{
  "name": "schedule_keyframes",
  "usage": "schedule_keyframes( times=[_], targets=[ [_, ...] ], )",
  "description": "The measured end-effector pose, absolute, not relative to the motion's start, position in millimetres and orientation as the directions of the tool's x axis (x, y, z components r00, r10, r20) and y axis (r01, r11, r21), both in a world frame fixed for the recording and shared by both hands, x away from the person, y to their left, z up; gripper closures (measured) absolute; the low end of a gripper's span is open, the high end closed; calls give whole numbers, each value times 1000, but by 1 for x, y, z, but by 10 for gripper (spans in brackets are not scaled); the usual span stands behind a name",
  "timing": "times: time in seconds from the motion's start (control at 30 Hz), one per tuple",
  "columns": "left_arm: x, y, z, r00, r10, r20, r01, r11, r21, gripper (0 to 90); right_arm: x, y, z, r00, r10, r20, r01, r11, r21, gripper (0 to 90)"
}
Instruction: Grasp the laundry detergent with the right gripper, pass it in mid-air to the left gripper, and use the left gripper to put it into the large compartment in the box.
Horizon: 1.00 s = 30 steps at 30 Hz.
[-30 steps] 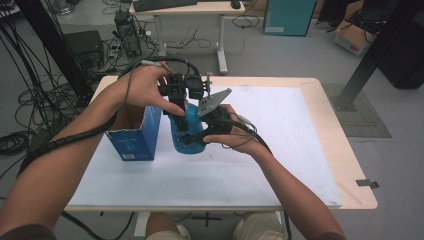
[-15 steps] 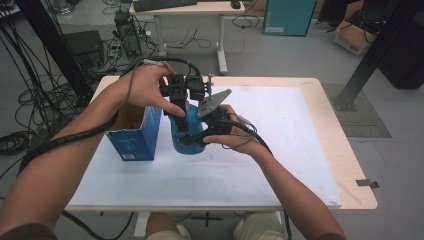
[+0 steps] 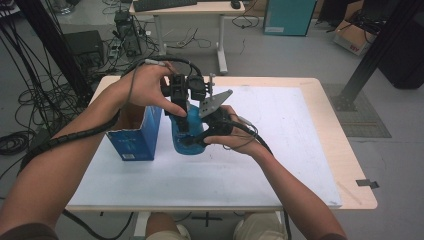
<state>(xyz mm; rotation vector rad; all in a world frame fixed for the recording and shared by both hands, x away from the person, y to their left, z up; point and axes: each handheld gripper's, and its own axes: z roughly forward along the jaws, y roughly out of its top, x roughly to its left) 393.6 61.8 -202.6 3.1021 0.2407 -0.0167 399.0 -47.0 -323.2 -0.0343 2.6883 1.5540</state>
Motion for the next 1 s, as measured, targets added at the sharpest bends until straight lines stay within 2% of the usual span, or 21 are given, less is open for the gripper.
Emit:
schedule_keyframes(
  times=[0.03, 0.1, 0.2, 0.23, 0.33, 1.0],
  targets=[
    [394, 61, -203, 988, 152, -18, 153, -988, 25, 377, 397, -48, -323, -1000, 5, -24, -18, 508, 861, 421],
    [394, 61, -203, 988, 154, -17, 155, -988, 28, 377, 400, -47, -324, -998, -7, -55, -51, 494, 868, 421],
    [394, 60, -203, 989, 149, -17, 150, -988, 23, 377, 400, -48, -325, -999, -5, -54, -50, 493, 869, 420],
    [394, 60, -203, 989, 148, -17, 149, -989, 24, 377, 398, -49, -324, -1000, 6, -24, -18, 506, 863, 419],
    [394, 60, -204, 988, 151, -21, 152, -988, 28, 377, 400, -48, -325, -999, -7, -54, -50, 492, 869, 418],
    [394, 60, -205, 989, 147, -21, 148, -989, 25, 378, 399, -47, -326, -999, -7, -52, -49, 495, 868, 415]
  ],
)
